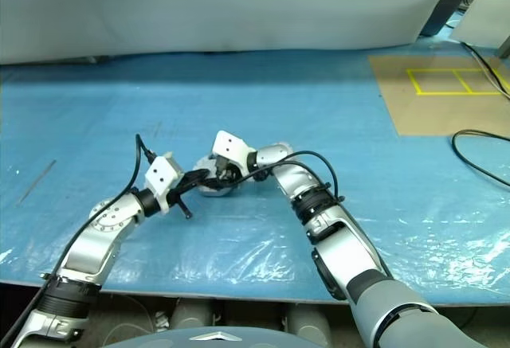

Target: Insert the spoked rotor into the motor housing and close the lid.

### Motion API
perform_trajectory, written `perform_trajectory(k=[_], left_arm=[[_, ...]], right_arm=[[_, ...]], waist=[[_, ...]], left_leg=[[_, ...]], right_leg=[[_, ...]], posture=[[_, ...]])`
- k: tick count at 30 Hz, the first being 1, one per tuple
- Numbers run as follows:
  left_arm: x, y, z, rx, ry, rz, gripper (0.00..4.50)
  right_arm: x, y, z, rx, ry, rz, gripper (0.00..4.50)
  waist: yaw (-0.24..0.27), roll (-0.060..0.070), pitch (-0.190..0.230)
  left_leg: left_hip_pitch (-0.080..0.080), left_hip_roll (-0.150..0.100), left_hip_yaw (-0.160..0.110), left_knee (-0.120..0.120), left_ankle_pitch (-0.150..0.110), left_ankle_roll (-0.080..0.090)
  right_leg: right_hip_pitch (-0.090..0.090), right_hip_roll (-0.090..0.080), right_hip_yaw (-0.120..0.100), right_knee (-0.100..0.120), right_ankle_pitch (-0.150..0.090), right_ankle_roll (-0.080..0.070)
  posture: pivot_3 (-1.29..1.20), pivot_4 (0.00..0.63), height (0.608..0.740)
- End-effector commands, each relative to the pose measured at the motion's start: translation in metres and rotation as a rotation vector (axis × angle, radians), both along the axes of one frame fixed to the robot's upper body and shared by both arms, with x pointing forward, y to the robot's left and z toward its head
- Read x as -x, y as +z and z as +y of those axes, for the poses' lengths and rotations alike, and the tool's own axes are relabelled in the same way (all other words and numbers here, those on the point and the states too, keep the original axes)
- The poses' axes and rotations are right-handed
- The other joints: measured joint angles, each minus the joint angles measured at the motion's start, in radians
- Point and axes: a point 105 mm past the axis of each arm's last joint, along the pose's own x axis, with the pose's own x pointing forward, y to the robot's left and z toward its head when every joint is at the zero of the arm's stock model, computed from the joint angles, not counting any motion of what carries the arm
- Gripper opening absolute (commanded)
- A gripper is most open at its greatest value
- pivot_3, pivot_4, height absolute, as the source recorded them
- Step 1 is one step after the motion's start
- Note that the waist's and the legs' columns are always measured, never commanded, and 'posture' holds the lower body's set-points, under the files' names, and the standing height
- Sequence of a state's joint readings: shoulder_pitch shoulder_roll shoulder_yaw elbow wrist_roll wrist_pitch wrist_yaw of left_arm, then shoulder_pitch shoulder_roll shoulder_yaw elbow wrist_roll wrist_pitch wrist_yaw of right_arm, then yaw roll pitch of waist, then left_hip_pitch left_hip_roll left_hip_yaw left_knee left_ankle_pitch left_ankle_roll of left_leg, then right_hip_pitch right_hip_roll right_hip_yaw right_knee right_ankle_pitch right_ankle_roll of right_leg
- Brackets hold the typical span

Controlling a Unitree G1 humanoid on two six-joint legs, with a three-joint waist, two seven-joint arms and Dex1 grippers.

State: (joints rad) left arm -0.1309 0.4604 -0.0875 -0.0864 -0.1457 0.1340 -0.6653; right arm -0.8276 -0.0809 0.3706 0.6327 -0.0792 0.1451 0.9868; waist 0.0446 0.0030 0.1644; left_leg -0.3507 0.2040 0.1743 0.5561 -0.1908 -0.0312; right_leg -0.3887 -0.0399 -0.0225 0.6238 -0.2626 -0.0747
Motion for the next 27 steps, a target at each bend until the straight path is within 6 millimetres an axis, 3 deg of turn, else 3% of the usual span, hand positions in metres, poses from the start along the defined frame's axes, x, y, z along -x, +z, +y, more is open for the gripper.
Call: perform_trajectory(k=[1,10,16,23,27], left_arm=[[0.003,-0.027,0.003,-0.057,0.006,0.114,0.00],[0.005,-0.026,0.000,-0.052,-0.026,0.114,0.00],[0.005,-0.027,0.001,-0.054,-0.030,0.122,0.00],[0.007,-0.030,-0.001,-0.054,-0.051,0.139,0.00],[0.011,-0.036,0.000,-0.069,-0.057,0.169,0.00]], right_arm=[[0.002,-0.009,-0.004,0.018,-0.011,0.018,4.43],[0.019,0.030,-0.003,-0.153,0.145,-0.037,4.43],[-0.001,0.053,-0.023,-0.238,0.050,-0.067,4.43],[-0.019,0.049,-0.039,-0.307,-0.153,0.082,4.43],[-0.016,0.042,-0.040,-0.342,-0.197,0.228,4.43]], waist=[[0.000,0.000,0.000],[0.000,0.000,0.000],[-0.001,0.000,0.000],[0.000,0.000,0.000],[0.000,0.000,0.000]], left_leg=[[0.000,0.000,0.000,0.000,0.000,0.000],[-0.002,-0.001,0.000,-0.004,0.000,0.000],[-0.004,-0.001,0.000,-0.004,0.000,0.000],[-0.004,-0.001,0.000,-0.005,0.001,-0.002],[-0.004,-0.002,0.000,-0.006,0.002,-0.003]], right_leg=[[0.000,0.000,0.000,0.000,0.000,0.000],[-0.001,0.000,0.000,-0.003,0.000,0.000],[-0.003,0.000,-0.001,-0.003,0.000,0.000],[-0.003,0.000,-0.001,-0.004,0.000,0.000],[-0.002,0.000,-0.001,-0.004,0.000,0.000]], posture=[[0.00,0.150,0.740],[0.00,0.150,0.740],[0.00,0.150,0.740],[0.00,0.150,0.740],[0.00,0.150,0.740]])
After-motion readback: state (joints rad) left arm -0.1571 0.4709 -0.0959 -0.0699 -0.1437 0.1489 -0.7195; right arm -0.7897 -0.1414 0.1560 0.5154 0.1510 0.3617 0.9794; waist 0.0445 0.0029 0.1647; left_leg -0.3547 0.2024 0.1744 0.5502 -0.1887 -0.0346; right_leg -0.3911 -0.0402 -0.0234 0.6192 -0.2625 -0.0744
